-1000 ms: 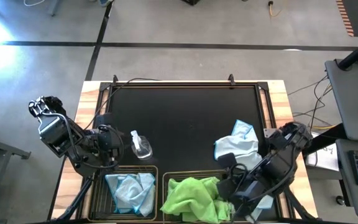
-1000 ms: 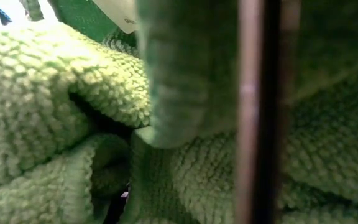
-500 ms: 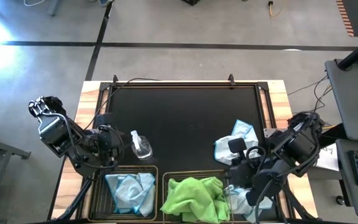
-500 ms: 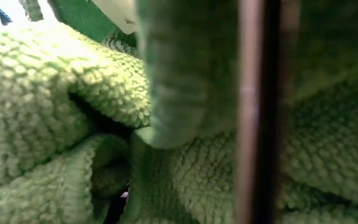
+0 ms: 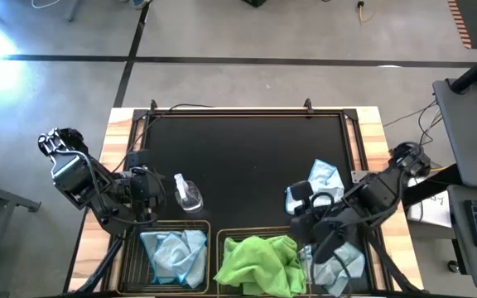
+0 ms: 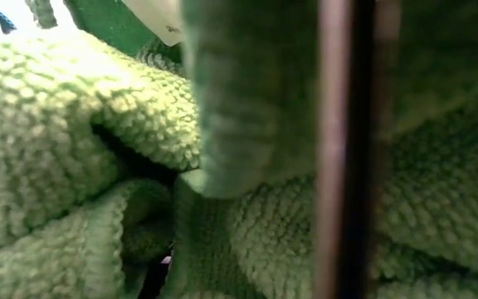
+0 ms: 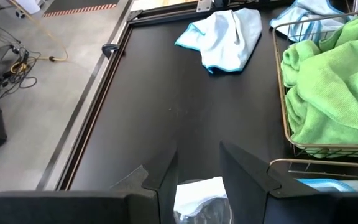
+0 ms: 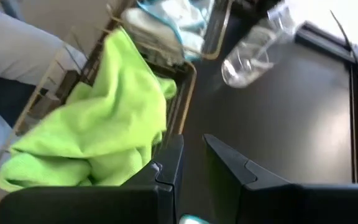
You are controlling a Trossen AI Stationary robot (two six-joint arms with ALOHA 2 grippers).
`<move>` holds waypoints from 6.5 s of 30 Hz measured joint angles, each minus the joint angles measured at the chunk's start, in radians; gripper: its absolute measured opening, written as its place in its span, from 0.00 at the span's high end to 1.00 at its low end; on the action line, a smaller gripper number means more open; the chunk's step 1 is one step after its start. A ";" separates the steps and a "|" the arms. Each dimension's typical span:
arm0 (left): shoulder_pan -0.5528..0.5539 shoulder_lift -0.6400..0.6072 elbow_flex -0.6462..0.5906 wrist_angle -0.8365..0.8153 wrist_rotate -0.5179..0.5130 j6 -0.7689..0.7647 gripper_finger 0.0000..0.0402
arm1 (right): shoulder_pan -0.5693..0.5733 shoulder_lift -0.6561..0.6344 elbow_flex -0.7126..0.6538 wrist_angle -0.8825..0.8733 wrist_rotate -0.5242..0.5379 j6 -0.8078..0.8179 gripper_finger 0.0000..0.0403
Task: Sort microfiber towel by color & place in baskets
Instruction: Put the white microfiber cloth into the left wire basket
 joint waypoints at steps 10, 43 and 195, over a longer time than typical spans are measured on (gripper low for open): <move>0.000 0.000 0.000 -0.024 0.000 0.000 0.74 | -0.021 -0.326 -0.468 0.366 -0.001 0.047 0.87; 0.000 -0.001 0.000 -0.010 -0.001 -0.021 0.74 | -0.021 -0.957 -1.287 0.473 0.058 0.616 0.87; 0.000 -0.001 -0.007 -0.010 -0.003 -0.031 0.74 | -0.021 -0.159 -1.251 0.347 -0.222 0.587 0.97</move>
